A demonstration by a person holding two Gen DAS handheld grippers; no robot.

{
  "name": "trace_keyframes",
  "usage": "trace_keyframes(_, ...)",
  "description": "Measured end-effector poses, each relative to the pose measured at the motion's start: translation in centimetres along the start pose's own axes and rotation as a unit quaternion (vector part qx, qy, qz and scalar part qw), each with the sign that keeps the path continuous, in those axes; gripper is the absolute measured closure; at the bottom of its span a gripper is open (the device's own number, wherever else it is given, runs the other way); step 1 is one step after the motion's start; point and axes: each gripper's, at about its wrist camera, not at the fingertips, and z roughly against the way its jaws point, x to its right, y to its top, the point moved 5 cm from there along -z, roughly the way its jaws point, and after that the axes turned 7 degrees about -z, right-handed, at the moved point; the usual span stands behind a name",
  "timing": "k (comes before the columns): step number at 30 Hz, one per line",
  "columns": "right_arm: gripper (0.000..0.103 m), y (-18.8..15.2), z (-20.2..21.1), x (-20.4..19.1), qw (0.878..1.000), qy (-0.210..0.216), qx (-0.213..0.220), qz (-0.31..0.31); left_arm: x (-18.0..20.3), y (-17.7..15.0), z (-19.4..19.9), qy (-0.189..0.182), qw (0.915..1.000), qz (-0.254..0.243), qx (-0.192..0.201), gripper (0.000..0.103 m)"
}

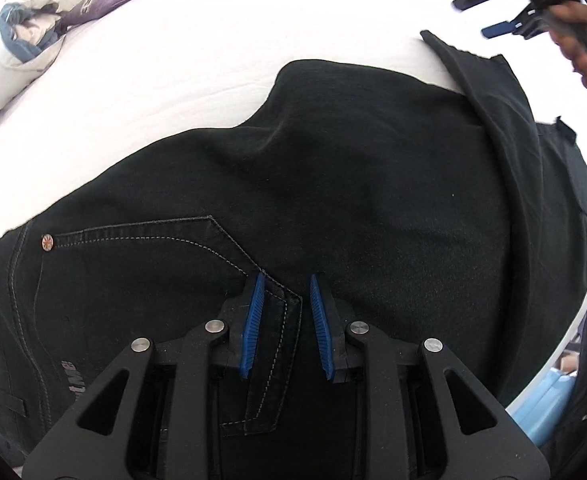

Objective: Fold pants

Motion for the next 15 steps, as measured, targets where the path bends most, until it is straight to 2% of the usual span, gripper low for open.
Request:
trace_keyframes(3,0.022,1.6,-2.8,-0.3,0.998,-0.041,-0.028,-0.024,0.2,0.0,0.7,-0.009,0.9999,0.012,0.005,0.080)
trace_keyframes(6,0.022,2.7,-4.1,-1.1,0.996,-0.079,-0.033,-0.023,-0.1,-0.7,1.1,-0.007,0.9999,0.012,0.008,0.080)
trace_keyframes(9,0.023,3.1,-6.1,-2.4,0.994,-0.085,-0.059,-0.016,-0.2,-0.9,1.1,-0.009,0.9998,0.015,0.012,0.080)
trace_keyframes(11,0.030,3.0,-7.3,-2.2,0.993,-0.087,-0.076,-0.023,-0.4,-1.0,1.1,-0.013,0.9996,0.019,0.014,0.080)
trace_keyframes(13,0.034,3.7,-8.0,-2.6,0.993,-0.087,-0.071,-0.025,-0.5,-1.1,1.2,-0.012,0.9996,0.020,0.016,0.080)
trace_keyframes(14,0.047,3.9,-7.9,-2.6,0.994,-0.085,-0.066,-0.024,-0.6,-1.3,1.3,-0.011,0.9996,0.019,0.016,0.080)
trace_keyframes(15,0.070,4.1,-7.7,-2.7,0.995,-0.083,-0.061,-0.017,-0.6,-1.3,1.4,-0.009,0.9996,0.018,0.018,0.080)
